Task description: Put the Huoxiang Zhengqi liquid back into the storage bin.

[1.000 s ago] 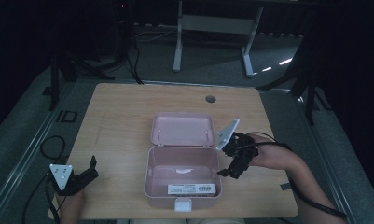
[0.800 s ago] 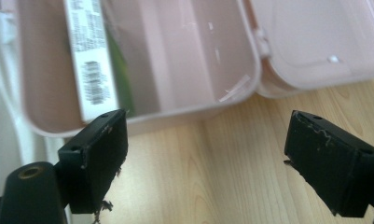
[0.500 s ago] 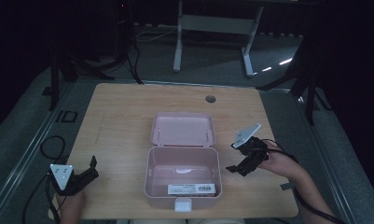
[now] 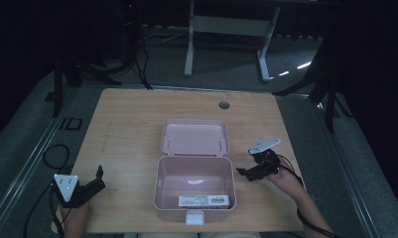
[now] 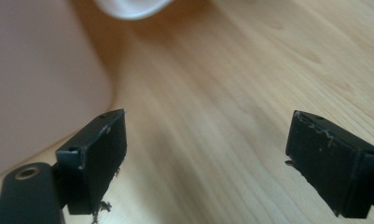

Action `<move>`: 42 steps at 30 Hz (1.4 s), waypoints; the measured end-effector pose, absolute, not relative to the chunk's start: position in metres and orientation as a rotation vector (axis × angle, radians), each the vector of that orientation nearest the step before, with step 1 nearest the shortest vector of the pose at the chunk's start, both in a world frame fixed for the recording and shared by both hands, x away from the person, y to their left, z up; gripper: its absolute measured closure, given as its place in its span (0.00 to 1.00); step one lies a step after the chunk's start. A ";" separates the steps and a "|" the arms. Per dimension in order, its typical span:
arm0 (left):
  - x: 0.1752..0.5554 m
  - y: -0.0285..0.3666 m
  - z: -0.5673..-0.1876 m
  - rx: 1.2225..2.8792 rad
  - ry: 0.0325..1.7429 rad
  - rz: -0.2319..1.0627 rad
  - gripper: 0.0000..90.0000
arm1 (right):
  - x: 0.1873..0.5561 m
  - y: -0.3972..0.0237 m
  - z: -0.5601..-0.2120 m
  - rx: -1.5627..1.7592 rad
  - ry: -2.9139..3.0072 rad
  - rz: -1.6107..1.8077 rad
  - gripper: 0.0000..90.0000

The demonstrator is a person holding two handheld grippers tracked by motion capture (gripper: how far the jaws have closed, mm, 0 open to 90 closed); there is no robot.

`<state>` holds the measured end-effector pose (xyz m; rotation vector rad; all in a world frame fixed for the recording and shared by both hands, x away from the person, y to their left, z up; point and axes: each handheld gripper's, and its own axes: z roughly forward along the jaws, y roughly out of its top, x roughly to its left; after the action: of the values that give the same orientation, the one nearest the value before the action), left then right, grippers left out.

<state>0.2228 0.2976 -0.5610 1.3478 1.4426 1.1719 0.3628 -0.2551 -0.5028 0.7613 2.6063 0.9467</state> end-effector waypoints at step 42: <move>0.223 0.297 -0.561 1.356 1.441 1.173 0.03 | 0.333 -0.357 -0.544 1.233 1.957 1.045 0.12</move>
<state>0.2227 0.2969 -0.5611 1.3558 1.4414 1.1734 0.3328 -0.3569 -0.5436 1.2334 1.9572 1.0455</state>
